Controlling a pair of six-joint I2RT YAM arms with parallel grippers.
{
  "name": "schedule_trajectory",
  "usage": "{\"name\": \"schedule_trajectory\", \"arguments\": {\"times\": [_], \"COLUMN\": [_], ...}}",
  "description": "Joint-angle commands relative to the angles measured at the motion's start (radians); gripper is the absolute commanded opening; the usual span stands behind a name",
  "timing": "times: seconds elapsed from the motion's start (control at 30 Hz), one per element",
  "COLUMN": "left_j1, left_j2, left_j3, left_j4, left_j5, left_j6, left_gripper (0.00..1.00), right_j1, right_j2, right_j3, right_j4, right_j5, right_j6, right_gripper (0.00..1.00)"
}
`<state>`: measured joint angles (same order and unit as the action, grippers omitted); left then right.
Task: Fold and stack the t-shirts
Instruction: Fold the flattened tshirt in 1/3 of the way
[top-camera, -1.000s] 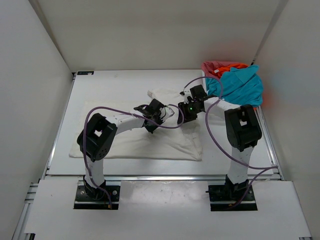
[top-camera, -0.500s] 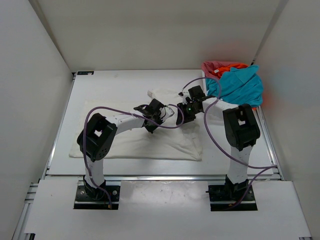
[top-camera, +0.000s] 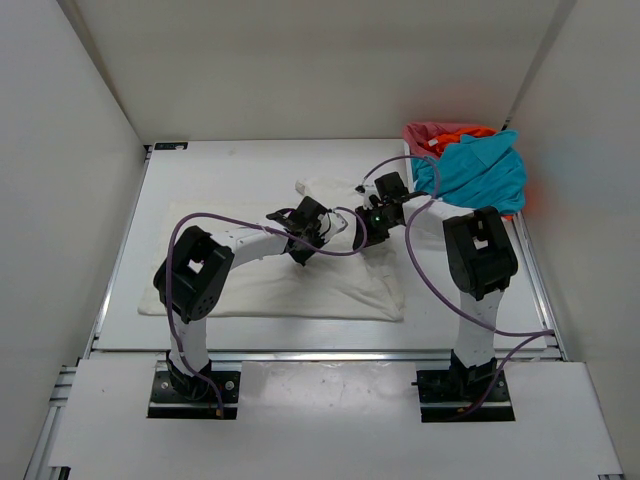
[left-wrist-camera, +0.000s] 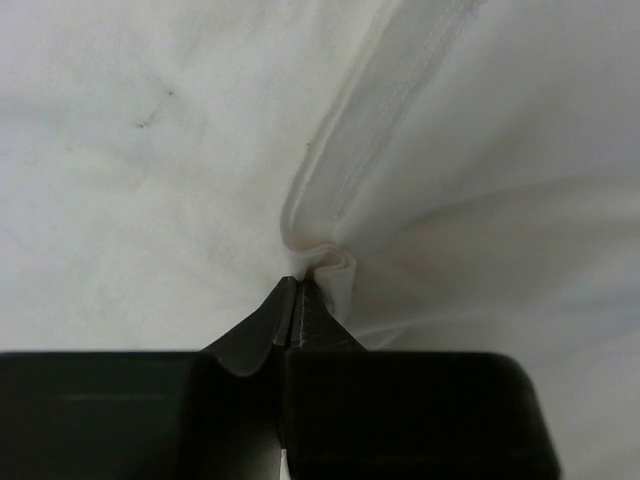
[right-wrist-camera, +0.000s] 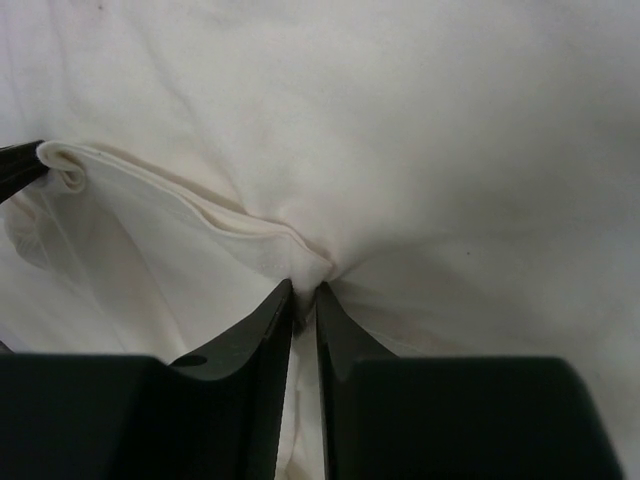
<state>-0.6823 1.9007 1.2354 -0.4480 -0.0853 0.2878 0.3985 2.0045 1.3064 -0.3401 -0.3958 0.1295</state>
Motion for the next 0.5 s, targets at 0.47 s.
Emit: {"name": "schedule_trajectory", "arguments": {"times": [0.47], "left_j1": [0.012], "left_j2": [-0.035], "left_j3": [0.016], "left_j4": [0.014], "left_j5": [0.004], "left_j6": [-0.001], "left_gripper": [0.08], "right_j1": [0.056], "right_j2": [0.002], "right_j3": [0.097], "right_j4": [0.003], "right_j5": [0.140], "right_j6": [-0.087], "right_gripper": [0.26]}}
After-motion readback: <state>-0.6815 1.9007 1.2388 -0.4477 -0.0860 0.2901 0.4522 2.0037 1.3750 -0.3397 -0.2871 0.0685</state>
